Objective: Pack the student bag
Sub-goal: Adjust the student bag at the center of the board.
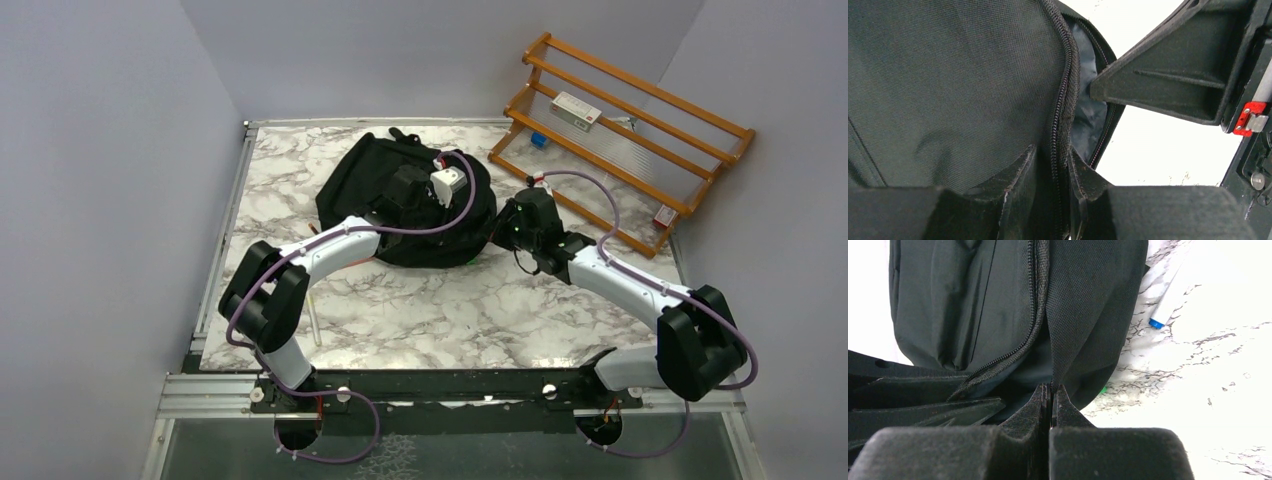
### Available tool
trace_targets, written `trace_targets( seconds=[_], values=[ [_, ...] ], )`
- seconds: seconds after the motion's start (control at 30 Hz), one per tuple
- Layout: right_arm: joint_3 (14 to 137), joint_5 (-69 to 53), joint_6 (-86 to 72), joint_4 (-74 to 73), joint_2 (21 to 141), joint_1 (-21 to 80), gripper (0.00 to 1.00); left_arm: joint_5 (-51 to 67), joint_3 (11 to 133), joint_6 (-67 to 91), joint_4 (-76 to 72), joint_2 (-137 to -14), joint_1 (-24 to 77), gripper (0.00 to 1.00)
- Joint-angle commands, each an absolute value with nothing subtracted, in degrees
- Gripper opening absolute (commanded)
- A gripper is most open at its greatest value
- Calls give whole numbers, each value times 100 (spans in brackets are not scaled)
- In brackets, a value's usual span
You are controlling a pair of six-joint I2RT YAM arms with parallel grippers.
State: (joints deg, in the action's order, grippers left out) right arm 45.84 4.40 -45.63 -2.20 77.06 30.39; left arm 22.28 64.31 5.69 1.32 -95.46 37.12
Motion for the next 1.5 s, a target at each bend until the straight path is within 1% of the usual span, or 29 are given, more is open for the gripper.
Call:
trace_targets(
  seconds=[0.0, 0.07, 0.17, 0.3, 0.43, 0.5, 0.6, 0.73, 0.77, 0.87, 0.9, 0.97, 1.27, 1.37, 1.47],
  values=[
    [4538, 932, -4552, -128, 7446, 2997, 1, 2427, 6325, 557, 40, -9571, 3747, 28],
    [4511, 1061, -4566, -166, 7384, 2997, 0, 2434, 6286, 546, 58, -9548, 3751, 31],
    [4457, 1150, -4570, -150, 7286, 2989, 0, 2447, 6258, 563, 120, -9509, 3760, 40],
    [4450, 1090, -4523, -114, 7284, 2988, 1, 2520, 6179, 594, 116, -9417, 3757, 50],
    [4453, 977, -4491, -49, 7352, 2981, 1, 2610, 6219, 648, 119, -9432, 3756, 53],
    [4457, 933, -4475, -46, 7367, 2981, 0, 2660, 6284, 736, 86, -9403, 3756, 61],
    [4456, 995, -4447, -99, 7370, 2979, 1, 2700, 6467, 867, 44, -9342, 3756, 66],
    [4477, 1150, -4343, -180, 7310, 2979, 1, 2677, 6654, 992, 19, -9227, 3746, 78],
    [4474, 1192, -4293, -184, 7299, 2979, 1, 2623, 6666, 1012, -48, -9204, 3730, 80],
    [4562, 1309, -4127, -299, 7310, 2979, 4, 2329, 6745, 1181, -200, -9242, 3652, 80],
    [4621, 1350, -4056, -374, 7306, 2979, 7, 2220, 6794, 1257, -190, -9285, 3610, 80],
    [4742, 1420, -3889, -515, 7289, 2979, 18, 2035, 6843, 1393, -188, -9341, 3506, 80],
    [5507, 1718, -2830, -1048, 7462, 2923, 40, 1867, 6540, 1639, -363, -9297, 3231, 79],
    [5967, 1610, -2481, -1320, 7808, 2855, 44, 1914, 6466, 1627, -326, -9282, 3217, 79],
    [6469, 1413, -2195, -1599, 8249, 2771, 46, 1901, 6365, 1602, -306, -9182, 3217, 79]
  ],
)
